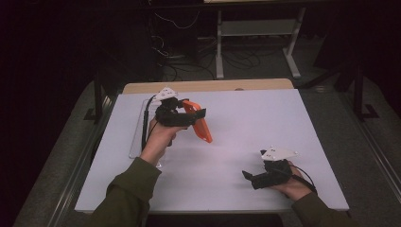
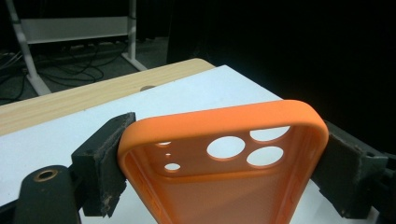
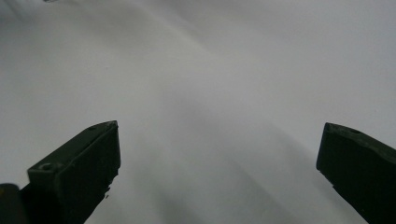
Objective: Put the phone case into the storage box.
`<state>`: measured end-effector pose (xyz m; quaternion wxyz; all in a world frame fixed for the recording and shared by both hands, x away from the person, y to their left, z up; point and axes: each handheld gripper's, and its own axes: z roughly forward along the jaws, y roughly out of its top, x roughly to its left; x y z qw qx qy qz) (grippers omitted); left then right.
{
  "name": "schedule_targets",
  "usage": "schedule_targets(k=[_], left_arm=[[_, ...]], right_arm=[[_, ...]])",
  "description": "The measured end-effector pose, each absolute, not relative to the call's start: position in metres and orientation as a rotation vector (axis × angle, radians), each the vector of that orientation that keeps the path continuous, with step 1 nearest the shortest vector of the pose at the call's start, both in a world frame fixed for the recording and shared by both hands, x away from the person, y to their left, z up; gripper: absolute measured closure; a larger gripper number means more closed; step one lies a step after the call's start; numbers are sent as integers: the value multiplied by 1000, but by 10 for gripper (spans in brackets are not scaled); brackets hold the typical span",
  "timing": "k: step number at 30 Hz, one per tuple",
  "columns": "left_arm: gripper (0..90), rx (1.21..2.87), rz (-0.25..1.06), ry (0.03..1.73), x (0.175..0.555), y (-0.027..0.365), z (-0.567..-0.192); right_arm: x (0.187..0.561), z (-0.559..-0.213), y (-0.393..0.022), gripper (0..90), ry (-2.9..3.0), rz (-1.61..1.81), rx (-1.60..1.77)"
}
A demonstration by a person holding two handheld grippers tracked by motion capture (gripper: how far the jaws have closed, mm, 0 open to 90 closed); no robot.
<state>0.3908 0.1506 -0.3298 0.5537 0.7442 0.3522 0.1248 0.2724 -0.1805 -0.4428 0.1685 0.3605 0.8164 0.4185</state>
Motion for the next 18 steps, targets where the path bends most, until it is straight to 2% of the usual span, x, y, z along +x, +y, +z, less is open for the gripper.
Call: schedule_targets(k=[18], left_arm=[[146,1765,319,817,404,155,-314]], right_arm=[[273,-442,-180,0,2314,1191,1021]])
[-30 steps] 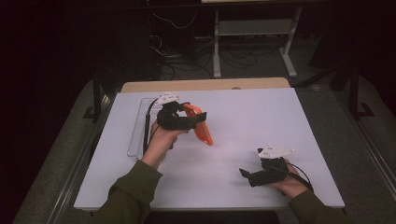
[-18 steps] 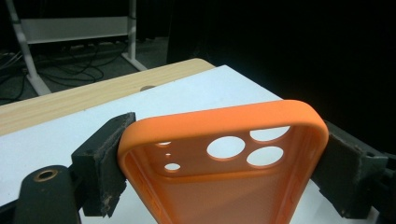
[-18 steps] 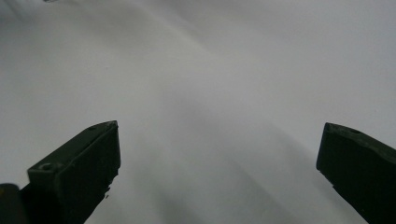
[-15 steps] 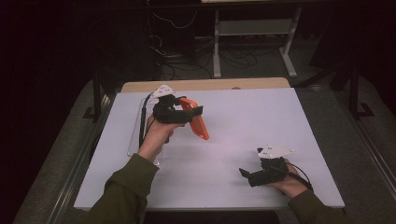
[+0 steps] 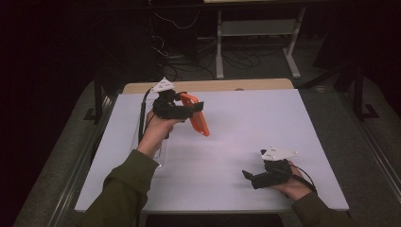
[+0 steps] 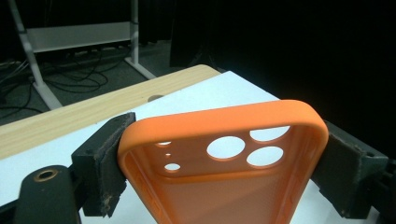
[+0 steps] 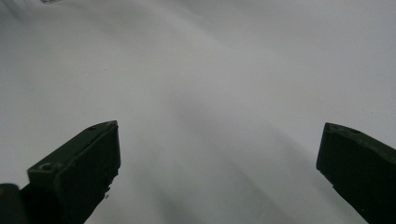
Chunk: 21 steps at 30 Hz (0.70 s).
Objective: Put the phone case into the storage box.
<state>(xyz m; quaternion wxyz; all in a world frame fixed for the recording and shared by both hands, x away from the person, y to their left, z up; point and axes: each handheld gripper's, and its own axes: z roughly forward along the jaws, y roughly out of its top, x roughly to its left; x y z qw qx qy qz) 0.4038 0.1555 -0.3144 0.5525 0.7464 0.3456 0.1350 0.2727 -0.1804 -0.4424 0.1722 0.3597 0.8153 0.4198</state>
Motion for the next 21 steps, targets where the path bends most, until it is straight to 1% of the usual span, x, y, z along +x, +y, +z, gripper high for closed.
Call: schedule_targets(k=[21], left_arm=[[146,1757,400,830,423,171,-298]], right_arm=[[273,-443,-181,0,2308,1183,1032]])
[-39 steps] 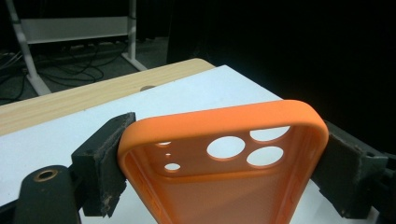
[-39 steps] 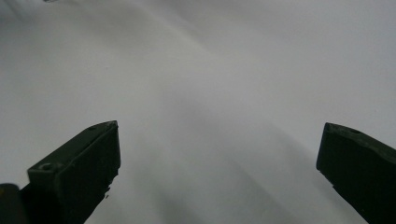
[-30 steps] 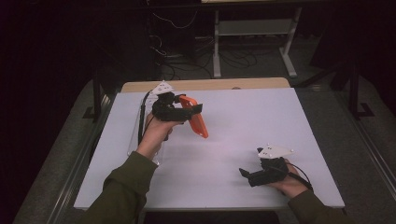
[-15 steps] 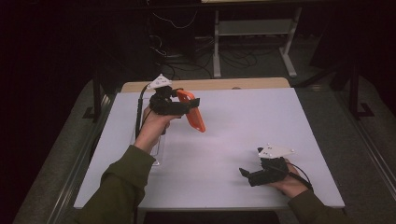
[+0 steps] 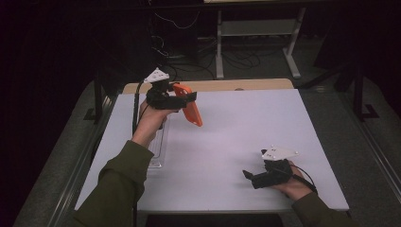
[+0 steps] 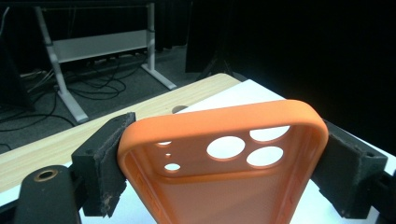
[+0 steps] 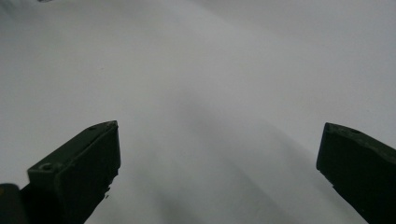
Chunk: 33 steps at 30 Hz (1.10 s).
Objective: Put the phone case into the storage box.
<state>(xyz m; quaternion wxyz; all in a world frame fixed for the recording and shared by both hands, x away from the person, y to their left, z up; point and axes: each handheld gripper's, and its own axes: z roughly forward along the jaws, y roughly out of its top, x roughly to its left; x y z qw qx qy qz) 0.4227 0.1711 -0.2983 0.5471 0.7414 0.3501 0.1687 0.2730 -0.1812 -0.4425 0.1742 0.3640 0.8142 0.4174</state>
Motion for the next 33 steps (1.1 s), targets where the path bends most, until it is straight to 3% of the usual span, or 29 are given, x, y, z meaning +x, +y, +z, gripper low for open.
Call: schedule_targets(k=[33], left_arm=[[147,1750,600,936,445,195,-290]], right_arm=[[272,-442,-180,0,2301,1181,1029]])
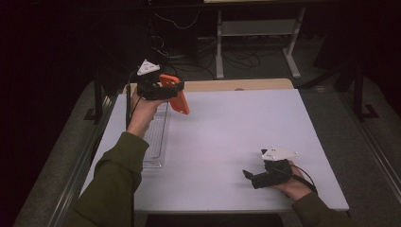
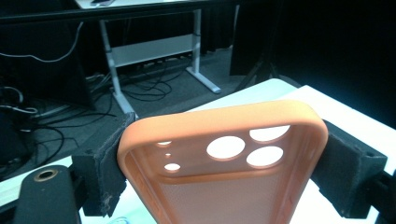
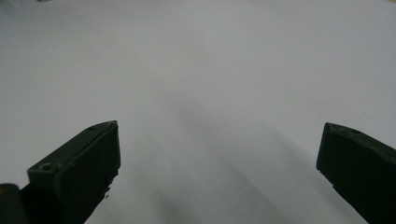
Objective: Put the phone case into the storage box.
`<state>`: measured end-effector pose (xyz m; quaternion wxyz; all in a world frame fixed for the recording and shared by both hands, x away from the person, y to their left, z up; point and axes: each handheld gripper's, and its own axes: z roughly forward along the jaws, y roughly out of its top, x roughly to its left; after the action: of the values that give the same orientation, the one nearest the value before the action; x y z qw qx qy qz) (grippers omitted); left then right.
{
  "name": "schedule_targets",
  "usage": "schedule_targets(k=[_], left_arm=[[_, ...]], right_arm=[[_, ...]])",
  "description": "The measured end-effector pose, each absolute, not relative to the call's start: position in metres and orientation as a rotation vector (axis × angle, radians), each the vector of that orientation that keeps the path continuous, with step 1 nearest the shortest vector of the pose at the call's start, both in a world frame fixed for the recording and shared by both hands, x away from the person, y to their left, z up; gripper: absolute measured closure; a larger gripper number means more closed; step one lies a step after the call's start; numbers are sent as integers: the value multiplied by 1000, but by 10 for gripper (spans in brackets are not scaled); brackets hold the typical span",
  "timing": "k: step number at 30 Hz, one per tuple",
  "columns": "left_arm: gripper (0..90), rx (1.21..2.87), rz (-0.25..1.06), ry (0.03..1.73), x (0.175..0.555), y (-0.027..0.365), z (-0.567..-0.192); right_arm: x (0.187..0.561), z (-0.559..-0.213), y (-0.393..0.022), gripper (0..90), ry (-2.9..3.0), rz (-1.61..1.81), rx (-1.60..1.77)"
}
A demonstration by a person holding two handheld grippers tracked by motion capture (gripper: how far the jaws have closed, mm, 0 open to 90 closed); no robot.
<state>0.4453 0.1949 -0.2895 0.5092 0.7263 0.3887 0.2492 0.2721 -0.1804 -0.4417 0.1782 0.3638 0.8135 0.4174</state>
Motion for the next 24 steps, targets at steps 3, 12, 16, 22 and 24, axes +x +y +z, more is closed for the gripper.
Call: schedule_targets(k=[3,12,16,22,24], left_arm=[[146,1747,611,949,447,196,-289],[147,1743,664,975,451,202,-286],[146,1737,690,999,454,207,-286],[146,1732,731,1037,459,216,-289],[146,1731,744,1050,461,219,-291]], right_arm=[[272,-442,-180,0,2300,1181,1028],[272,-442,-181,0,2300,1181,1029],[272,-442,-180,0,2300,1181,1031],[272,-442,-181,0,2300,1181,1029],[272,-442,-181,0,2304,1176,1026]])
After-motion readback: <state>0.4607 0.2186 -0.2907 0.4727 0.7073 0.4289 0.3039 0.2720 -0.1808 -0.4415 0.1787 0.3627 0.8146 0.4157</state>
